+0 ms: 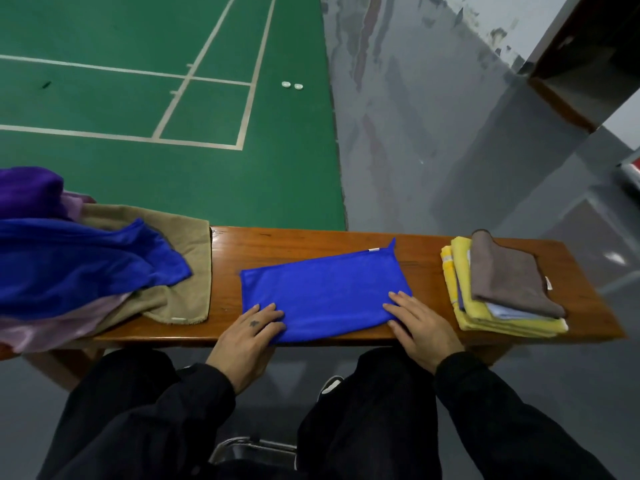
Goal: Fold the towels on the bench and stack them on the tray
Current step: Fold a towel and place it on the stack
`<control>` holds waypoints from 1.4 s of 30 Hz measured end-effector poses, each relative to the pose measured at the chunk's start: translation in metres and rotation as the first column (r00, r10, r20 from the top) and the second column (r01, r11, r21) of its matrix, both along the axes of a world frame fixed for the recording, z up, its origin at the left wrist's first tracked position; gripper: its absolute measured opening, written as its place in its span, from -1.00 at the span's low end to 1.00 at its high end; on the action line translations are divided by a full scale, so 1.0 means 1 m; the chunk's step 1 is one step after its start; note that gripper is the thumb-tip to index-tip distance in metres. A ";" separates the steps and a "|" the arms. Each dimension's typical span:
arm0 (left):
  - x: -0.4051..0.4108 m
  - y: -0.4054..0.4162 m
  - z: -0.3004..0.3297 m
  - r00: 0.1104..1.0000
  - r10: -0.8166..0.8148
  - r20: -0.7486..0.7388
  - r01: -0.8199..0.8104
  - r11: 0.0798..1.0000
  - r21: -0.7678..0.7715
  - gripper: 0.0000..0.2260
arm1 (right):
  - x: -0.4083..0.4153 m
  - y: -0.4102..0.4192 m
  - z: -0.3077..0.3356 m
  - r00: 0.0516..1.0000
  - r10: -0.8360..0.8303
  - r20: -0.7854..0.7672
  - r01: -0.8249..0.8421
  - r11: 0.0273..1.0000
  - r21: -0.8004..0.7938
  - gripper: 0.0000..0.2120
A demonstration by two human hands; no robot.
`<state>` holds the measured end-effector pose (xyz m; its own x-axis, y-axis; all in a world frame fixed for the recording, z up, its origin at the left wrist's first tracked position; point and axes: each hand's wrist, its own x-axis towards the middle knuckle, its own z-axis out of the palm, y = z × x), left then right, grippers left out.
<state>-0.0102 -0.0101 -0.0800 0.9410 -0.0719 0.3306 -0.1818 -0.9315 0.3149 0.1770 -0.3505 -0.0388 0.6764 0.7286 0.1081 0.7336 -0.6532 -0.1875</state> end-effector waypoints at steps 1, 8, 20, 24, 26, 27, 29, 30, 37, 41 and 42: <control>-0.002 0.000 0.002 1.000 -0.003 0.013 0.003 1.000 -0.008 -0.71 | 0.000 -0.001 -0.001 1.000 0.006 0.009 -0.006 1.000 -0.001 -0.63; -0.001 -0.005 0.040 0.982 0.186 0.039 -0.172 0.959 -0.227 -0.75 | -0.003 -0.001 0.005 0.998 0.032 0.058 -0.034 0.999 0.035 -0.74; -0.003 -0.020 0.085 0.988 0.026 0.155 -0.005 0.991 -0.134 -0.71 | -0.048 0.048 0.044 0.980 0.115 -0.162 -0.106 0.992 0.063 -0.08; 0.007 -0.051 0.136 0.950 -0.105 0.293 0.141 0.985 -0.103 -0.75 | -0.094 0.107 0.093 0.843 0.290 -0.453 -0.035 0.871 0.491 -0.12; 0.013 -0.053 0.166 0.962 -0.028 0.271 0.106 0.955 -0.277 -0.76 | -0.104 0.120 0.111 0.824 0.298 -0.482 0.069 0.792 0.607 -0.45; 0.015 -0.049 0.180 0.975 0.035 0.219 0.062 0.905 -0.422 -0.75 | -0.106 0.123 0.121 0.821 0.282 -0.496 0.114 0.771 0.627 -0.65; 0.015 -0.036 0.201 0.995 0.033 0.093 0.040 0.725 -0.687 -0.69 | -0.107 0.126 0.141 0.760 0.301 -0.576 0.208 0.727 0.655 -0.87; 0.014 -0.031 0.207 0.999 -0.030 0.027 0.040 0.624 -0.780 -0.61 | -0.107 0.126 0.150 0.724 0.342 -0.599 0.243 0.687 0.685 -0.90; -0.011 -0.028 0.198 0.960 -0.221 -0.173 -0.054 0.462 -0.885 -0.75 | -0.092 0.128 0.201 0.583 0.456 -0.673 0.497 0.455 0.739 -0.76; -0.011 -0.022 0.199 0.990 -0.052 -0.133 -0.121 0.189 -0.975 -0.72 | -0.079 0.120 0.213 0.434 0.467 -0.770 0.611 0.476 0.633 -0.84; -0.010 -0.021 0.202 0.992 -0.037 -0.121 -0.116 0.120 -0.986 -0.72 | -0.076 0.118 0.214 0.406 0.461 -0.789 0.630 0.484 0.607 -0.87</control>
<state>-0.0203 -0.0311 0.1225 0.9588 0.2842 -0.0053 -0.0561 0.2074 0.9767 0.1005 -0.2320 0.1754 0.8052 0.5842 -0.1020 -0.2381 0.1609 -0.9578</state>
